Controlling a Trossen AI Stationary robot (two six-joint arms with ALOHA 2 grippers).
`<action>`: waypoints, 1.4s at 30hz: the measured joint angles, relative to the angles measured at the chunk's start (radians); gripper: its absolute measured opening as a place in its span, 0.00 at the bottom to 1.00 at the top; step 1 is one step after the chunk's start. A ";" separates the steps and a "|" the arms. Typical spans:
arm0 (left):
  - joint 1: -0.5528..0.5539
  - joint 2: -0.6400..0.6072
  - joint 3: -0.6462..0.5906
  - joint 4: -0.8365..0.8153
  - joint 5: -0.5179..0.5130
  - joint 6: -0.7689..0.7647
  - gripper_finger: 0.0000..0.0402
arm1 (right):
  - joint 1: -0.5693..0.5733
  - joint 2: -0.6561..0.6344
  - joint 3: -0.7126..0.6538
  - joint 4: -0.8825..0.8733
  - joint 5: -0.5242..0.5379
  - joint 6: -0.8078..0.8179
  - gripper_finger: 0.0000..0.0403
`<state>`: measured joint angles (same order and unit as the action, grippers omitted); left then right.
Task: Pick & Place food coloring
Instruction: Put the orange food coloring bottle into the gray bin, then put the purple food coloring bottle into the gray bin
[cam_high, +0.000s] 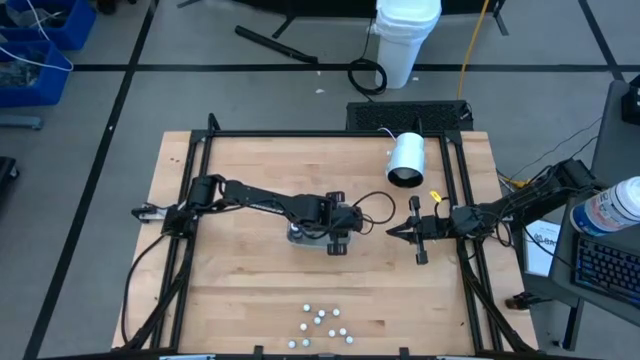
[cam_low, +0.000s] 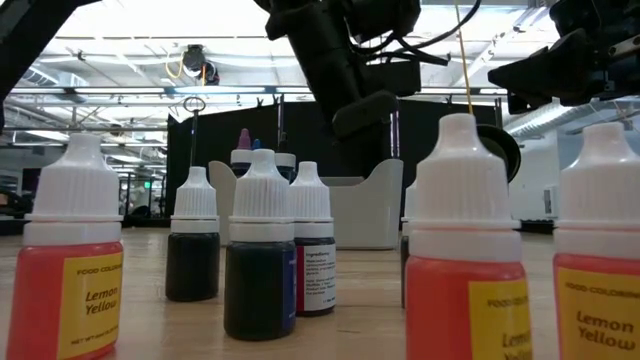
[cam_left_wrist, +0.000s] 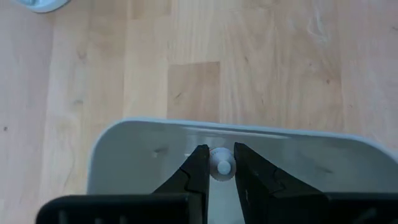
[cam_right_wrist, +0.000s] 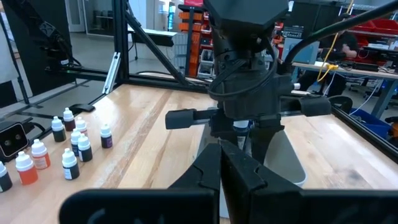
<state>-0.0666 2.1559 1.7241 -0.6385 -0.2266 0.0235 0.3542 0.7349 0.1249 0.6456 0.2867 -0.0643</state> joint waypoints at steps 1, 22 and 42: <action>0.000 0.000 0.000 -0.001 0.001 0.000 0.14 | 0.000 0.000 0.000 0.000 0.000 0.000 0.00; 0.000 0.057 0.001 0.015 0.016 -0.023 0.22 | 0.000 0.000 0.000 0.016 -0.001 -0.027 0.00; -0.049 -0.227 0.005 -0.166 0.001 -0.013 0.55 | 0.000 0.000 -0.001 0.011 -0.002 -0.028 0.00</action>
<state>-0.1152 1.9289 1.7294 -0.8043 -0.2258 0.0102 0.3542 0.7353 0.1242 0.6564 0.2848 -0.0921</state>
